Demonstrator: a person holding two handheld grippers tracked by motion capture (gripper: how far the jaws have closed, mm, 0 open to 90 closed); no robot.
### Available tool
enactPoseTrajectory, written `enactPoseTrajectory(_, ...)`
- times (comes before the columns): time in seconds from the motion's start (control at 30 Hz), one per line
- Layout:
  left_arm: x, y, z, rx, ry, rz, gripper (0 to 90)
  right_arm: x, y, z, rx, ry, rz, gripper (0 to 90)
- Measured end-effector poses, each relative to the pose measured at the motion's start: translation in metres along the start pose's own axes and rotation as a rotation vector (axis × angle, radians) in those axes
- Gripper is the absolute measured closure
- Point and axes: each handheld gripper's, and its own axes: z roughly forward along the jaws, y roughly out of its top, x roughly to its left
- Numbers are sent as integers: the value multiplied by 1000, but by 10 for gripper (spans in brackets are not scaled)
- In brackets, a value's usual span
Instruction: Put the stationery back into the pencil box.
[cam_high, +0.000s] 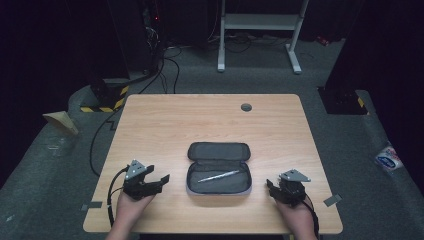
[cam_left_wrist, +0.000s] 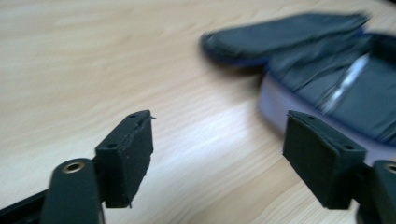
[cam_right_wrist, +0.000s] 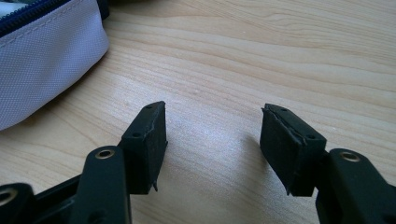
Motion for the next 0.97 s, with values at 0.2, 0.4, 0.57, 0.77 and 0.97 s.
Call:
enactPoseTrajectory(0.2,11,-25,9,109,117,10,130,0,0,0,0,0,-2,405)
enactPoseTrajectory(0.4,4,-28,13,131,144,34,99,0,0,0,0,-2,-1,405)
enactPoseTrajectory(0.57,1,-28,13,121,134,30,151,1,0,0,0,-5,1,405)
enactPoseTrajectory(0.77,3,-28,13,117,129,34,167,2,0,-1,1,-14,5,404)
enactPoseTrajectory(0.97,3,-28,12,118,132,36,169,2,0,-1,0,-13,5,404)
